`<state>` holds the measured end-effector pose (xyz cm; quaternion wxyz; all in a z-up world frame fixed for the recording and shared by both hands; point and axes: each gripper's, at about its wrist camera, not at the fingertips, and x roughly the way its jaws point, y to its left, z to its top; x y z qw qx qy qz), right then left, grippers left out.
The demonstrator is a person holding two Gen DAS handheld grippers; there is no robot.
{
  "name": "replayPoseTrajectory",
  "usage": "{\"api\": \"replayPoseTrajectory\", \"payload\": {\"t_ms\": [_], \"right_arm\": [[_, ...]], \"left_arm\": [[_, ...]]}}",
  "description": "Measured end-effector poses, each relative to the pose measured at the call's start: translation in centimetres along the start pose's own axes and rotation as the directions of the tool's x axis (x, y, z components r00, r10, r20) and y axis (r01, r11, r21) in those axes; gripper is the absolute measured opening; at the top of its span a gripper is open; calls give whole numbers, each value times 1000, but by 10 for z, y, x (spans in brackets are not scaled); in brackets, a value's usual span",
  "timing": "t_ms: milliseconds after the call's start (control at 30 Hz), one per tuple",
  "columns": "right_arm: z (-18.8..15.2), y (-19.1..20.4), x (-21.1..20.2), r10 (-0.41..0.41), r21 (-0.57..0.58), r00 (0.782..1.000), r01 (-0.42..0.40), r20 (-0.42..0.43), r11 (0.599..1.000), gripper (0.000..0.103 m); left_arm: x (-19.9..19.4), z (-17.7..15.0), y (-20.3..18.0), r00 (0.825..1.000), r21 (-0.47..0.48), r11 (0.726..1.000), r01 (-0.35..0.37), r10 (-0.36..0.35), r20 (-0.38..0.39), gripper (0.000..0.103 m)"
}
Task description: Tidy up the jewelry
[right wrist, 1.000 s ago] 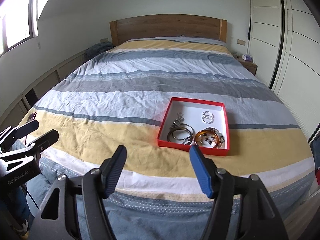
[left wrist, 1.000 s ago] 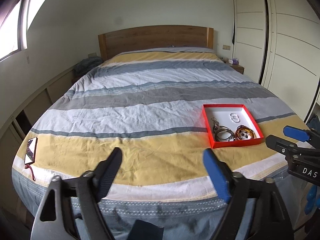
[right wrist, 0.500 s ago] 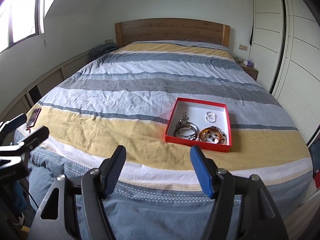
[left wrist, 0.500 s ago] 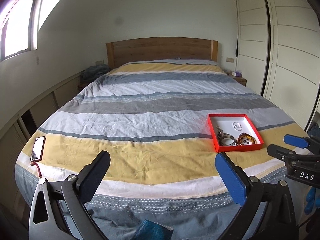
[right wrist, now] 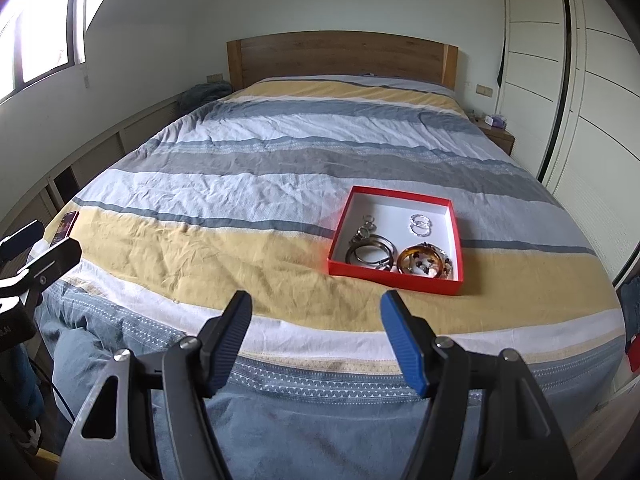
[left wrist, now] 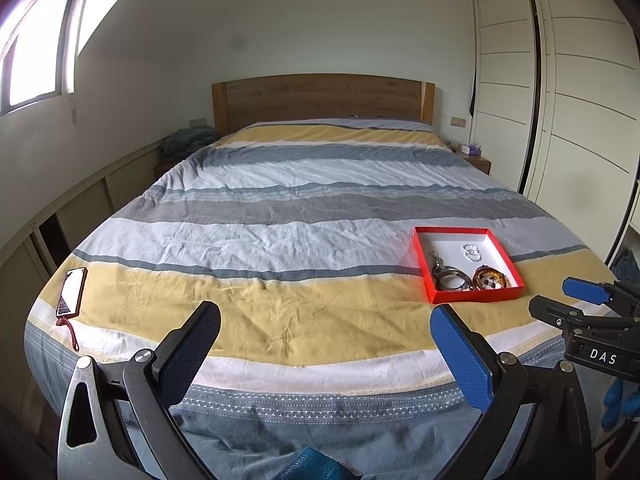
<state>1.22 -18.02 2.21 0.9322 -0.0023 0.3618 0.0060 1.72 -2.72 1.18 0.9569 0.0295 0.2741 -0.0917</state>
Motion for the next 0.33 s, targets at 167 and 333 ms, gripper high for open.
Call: {"api": "replayPoseTrajectory", "payload": {"t_ms": [167,333], "right_arm": [[-2,-3,3,-7,10,1000,7,-3,1000,65],[-4,-3,6,-10,10,1000,10,-9,1000,65]], "left_arm": [[3,-2,-2,1000,2,1000,2,-2,-10,103],[6,-1,-4,1000,3,1000,0,0,-16,103]]}}
